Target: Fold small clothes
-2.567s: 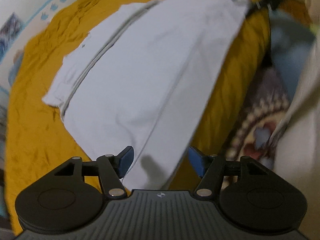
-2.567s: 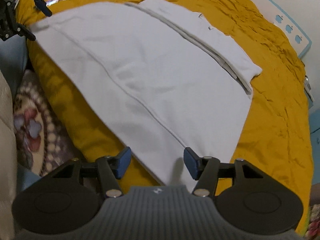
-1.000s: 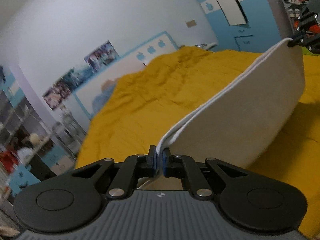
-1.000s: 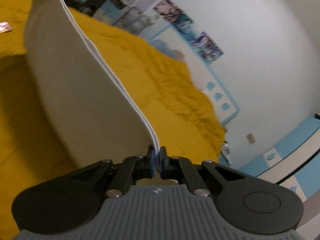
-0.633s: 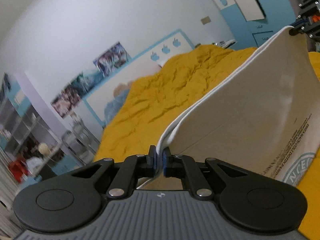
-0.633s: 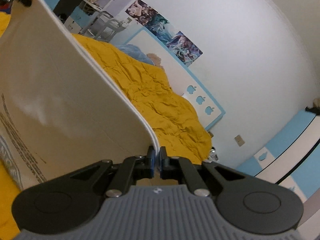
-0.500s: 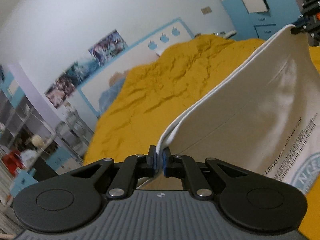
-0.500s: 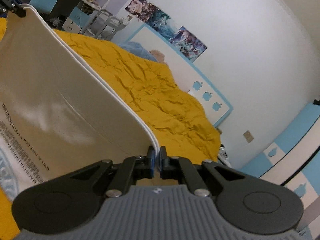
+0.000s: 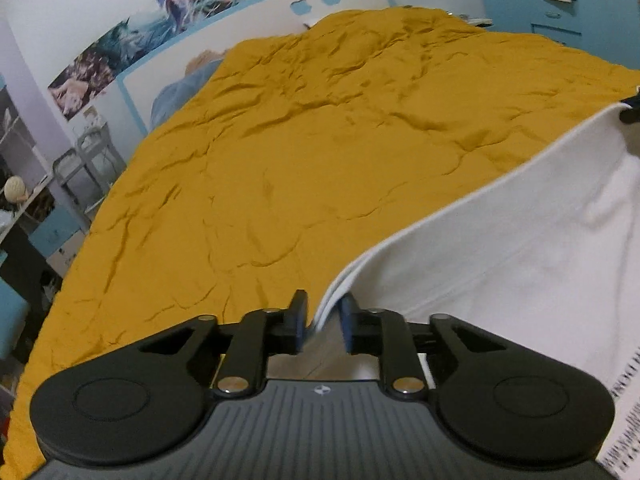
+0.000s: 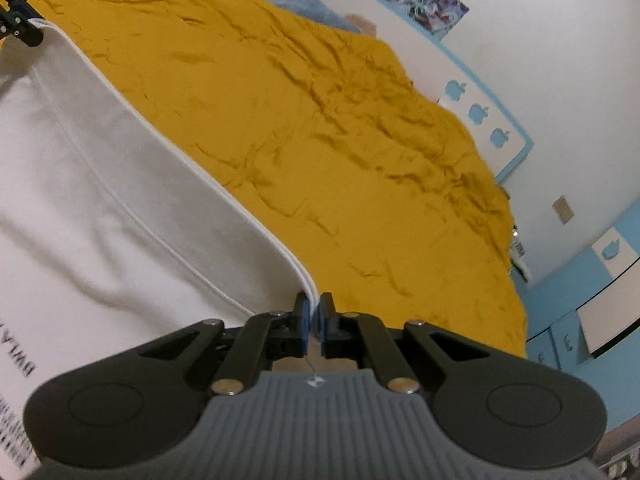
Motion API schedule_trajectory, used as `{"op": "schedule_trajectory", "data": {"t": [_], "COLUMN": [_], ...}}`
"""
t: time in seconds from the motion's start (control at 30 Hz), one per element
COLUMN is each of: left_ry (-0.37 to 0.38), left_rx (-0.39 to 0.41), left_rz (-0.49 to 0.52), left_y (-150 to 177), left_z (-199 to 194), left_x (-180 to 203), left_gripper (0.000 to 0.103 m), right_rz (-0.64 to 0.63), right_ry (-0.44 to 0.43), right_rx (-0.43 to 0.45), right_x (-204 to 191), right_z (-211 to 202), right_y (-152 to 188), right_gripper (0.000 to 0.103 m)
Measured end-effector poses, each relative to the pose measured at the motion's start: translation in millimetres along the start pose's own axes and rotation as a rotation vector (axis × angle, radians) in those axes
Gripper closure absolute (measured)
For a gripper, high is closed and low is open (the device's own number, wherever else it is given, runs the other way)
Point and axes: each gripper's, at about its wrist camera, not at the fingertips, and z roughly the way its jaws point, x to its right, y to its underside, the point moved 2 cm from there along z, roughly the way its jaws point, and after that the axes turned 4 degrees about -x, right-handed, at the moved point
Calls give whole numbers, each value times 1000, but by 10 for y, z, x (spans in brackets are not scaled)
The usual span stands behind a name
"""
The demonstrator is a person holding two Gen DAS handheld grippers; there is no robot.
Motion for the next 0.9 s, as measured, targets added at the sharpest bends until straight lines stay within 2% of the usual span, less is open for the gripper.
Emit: {"op": "schedule_trajectory", "data": {"t": [0.03, 0.07, 0.1, 0.13, 0.17, 0.2, 0.27, 0.33, 0.47, 0.63, 0.9], "left_ry": [-6, -14, -25, -41, -61, -74, -64, -7, 104, 239, 323], "left_rx": [-3, -3, 5, 26, 53, 77, 90, 69, 44, -44, -193], "left_rz": [-6, -18, -30, -47, -70, -94, -140, -184, -299, -486, -734], "left_y": [-6, 7, -5, 0, 20, 51, 81, 99, 369, 862, 1596], "left_z": [33, 29, 15, -28, -103, -173, -286, -380, -716, -991, -1230], "left_x": [-24, -50, -82, -118, -160, -216, -334, -451, -625, -867, -848], "left_gripper": [69, 66, 57, 43, 34, 23, 23, 23, 23, 22, 19], "right_rz": [15, 34, 53, 70, 89, 110, 156, 234, 447, 682, 983], "right_ry": [0, 8, 25, 40, 54, 52, 38, 3, -103, -239, -330], "right_rx": [-3, -5, 3, 18, 35, 45, 43, 31, 14, -78, -208], "right_x": [-18, -8, -11, 2, 15, 39, 105, 190, 400, 429, 295], "right_z": [85, 162, 184, 197, 158, 119, 25, -100, -362, -817, -1262], "right_y": [0, -9, -21, -22, -1, 25, 100, 211, 494, 1072, 2016], "right_gripper": [100, 86, 65, 57, 50, 50, 50, 50, 50, 50, 49]}}
